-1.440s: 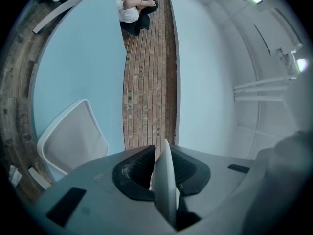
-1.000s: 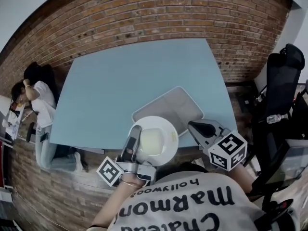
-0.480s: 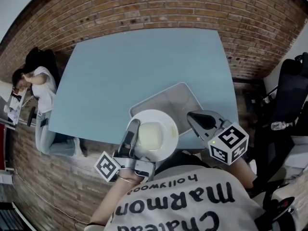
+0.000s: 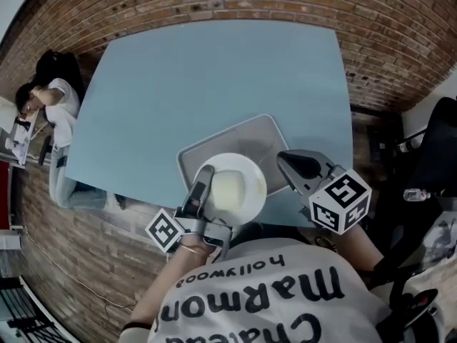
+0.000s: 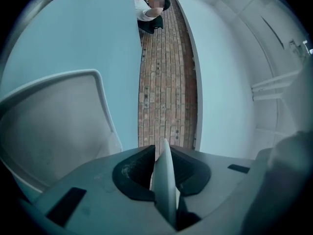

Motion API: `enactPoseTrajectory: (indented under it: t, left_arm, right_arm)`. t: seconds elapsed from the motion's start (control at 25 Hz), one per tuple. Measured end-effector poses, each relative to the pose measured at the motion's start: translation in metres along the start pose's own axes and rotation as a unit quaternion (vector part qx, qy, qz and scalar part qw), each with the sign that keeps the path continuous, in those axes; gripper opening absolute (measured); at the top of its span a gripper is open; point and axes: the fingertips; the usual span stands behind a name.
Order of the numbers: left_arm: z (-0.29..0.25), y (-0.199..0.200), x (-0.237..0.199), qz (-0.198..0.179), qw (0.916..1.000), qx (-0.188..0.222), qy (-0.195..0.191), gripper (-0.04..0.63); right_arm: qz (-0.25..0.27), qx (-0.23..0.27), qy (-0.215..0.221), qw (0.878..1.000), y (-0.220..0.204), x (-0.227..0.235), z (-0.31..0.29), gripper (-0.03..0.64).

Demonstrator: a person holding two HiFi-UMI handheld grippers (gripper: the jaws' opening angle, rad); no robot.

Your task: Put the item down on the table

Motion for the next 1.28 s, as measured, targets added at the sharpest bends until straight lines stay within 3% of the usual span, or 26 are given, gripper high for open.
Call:
enactPoseTrajectory:
  t: [0.2, 0.6, 1.28]
  left_arm:
    - [-0.016, 0.002, -0.031, -0.011, 0.9995, 0.021, 0.02, 0.055]
    - [-0.055, 0.004, -0.078, -0.037, 0.9987, 0.027, 0.022, 0.055]
    - [-0.081, -0.008, -0.127, -0.051, 0.9926, -0.024, 0.107, 0.055]
  right_arm:
    - [-0.003, -0.012, 0.034, 0.999, -0.015, 0.01, -0.011, 0.009]
    - [-0.02, -0.042, 0.065, 0.997, -0.046, 0.032, -0.022, 0.009]
    - [-0.061, -0.036, 0.031, 0.997, -0.065, 0.064, -0.036, 0.009]
Point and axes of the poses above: the fingertips, and each gripper's own axes: z backward along the fingers, x to its right, y out of its top, and after that the axes turned 9 degrees about z, right-handed
